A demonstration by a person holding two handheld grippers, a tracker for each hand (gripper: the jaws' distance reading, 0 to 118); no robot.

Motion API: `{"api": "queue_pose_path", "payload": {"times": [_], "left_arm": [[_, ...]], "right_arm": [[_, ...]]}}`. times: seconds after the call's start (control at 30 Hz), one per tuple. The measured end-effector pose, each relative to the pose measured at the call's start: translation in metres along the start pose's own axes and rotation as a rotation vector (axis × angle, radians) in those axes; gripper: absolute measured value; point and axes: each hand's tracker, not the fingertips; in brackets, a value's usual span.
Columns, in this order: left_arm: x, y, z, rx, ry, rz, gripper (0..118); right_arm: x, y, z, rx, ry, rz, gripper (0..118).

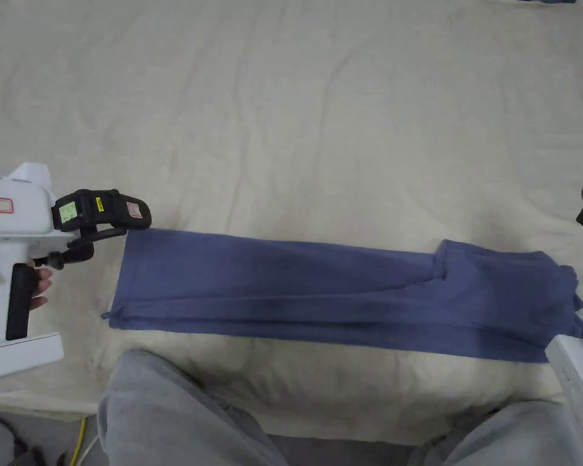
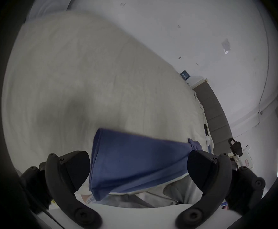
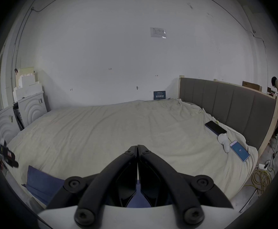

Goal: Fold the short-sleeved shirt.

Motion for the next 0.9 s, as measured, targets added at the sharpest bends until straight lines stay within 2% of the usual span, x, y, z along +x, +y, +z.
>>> {"api": "queue_pose_path", "payload": {"times": [0.17,0.2,0.3,0.47,0.5,0.53,0.57,0.6,0.63,0.77,0.9], "left_arm": [[-0.023,-0.013,-0.034,-0.101,0.068,0.032,118],[-0.022,-0.017,-0.039,-0.110,0.059,0.033,116],[-0.025,-0.018,-0.049,-0.127,0.022,0.051,96],[-0.023,-0.019,-0.051,-0.128,0.002,0.043,95],[-0.023,-0.020,-0.051,-0.121,-0.009,0.048,89],[-0.023,-0.020,-0.051,-0.117,-0.013,0.049,78],[-0.022,-0.023,-0.052,-0.109,-0.015,0.048,57],[-0.020,-0.023,-0.052,-0.105,-0.010,0.043,15],[-0.020,-0.024,-0.055,-0.099,0.002,0.048,6],[-0.010,-0.026,-0.068,-0.114,0.023,0.032,5],[0.013,-0.017,-0.063,-0.148,0.147,-0.051,3]], "right_arm": [[-0.002,-0.005,-0.010,-0.031,-0.027,0.001,0],[-0.002,-0.005,-0.011,-0.037,-0.028,-0.001,0],[-0.003,-0.006,-0.015,-0.049,-0.035,-0.003,0],[-0.005,-0.008,-0.018,-0.058,-0.036,-0.012,0],[-0.005,-0.009,-0.018,-0.060,-0.035,-0.015,0],[-0.006,-0.010,-0.018,-0.063,-0.034,-0.014,0],[-0.006,-0.012,-0.019,-0.068,-0.033,-0.012,0],[-0.007,-0.013,-0.019,-0.072,-0.032,-0.010,0],[-0.007,-0.014,-0.019,-0.075,-0.031,-0.008,0],[-0.005,-0.016,-0.019,-0.088,-0.032,-0.012,0],[0.001,-0.017,-0.017,-0.089,-0.039,-0.014,0]]}}
